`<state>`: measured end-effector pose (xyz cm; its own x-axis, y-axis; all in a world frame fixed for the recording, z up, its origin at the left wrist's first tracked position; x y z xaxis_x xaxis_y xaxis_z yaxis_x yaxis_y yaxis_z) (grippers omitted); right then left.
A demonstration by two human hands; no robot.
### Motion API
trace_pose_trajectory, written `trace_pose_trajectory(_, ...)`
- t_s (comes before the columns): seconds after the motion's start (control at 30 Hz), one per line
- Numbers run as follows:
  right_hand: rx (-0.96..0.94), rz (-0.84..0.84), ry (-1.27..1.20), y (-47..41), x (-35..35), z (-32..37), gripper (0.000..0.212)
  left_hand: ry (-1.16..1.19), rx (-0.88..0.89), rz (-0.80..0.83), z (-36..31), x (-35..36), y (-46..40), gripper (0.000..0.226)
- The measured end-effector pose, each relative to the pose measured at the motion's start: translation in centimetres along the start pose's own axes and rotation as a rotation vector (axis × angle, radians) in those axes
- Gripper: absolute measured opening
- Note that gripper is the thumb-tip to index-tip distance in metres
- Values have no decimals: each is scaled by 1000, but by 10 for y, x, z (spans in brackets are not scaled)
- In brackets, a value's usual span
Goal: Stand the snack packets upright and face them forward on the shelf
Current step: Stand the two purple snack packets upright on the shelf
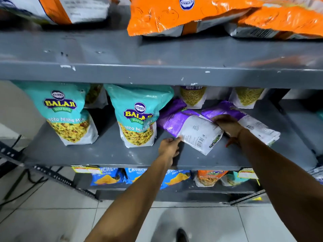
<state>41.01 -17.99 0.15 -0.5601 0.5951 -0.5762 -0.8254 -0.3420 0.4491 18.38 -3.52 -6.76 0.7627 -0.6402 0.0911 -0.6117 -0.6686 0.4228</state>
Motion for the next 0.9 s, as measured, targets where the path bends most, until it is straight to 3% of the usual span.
trace_pose_trajectory(0.1,-77,72,81,-14,5,11,32,3,-22,-53,9,6,-17,26)
trace_pose_trajectory(0.3,22,120,147,-29,12,14,4,68,-43,-202,20,10,-37,22)
trace_pose_trajectory(0.47,-235,52,91,-22,8,18,17,80,14,-328,33,-5,-39,17)
trace_pose_trajectory(0.53,-270,39,9,-9,4,10,27,61,101,-329,28,-6,-31,9)
trace_pose_trajectory(0.67,-331,-95,-233,23,-24,7,15,62,382,-338,-19,-1,-9,32)
trace_pose_trajectory(0.8,-330,-154,-496,34,-44,-4,22,24,719,-249,-87,12,-1,23)
trace_pose_trajectory(0.9,-365,-204,-509,45,-49,-4,13,-39,834,-287,-115,14,-7,24)
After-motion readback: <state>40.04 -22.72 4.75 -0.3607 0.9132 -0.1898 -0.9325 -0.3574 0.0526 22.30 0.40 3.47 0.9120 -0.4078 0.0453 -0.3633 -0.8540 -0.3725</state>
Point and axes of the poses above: each hand's wrist, its own y-axis away from the middle knuckle, its own x-axis out of the palm, z = x × y, the point moved 9 cm from there along -y, towards the middle knuckle, and after that the axes turned 11 degrees about x, right-handed, at the moved point
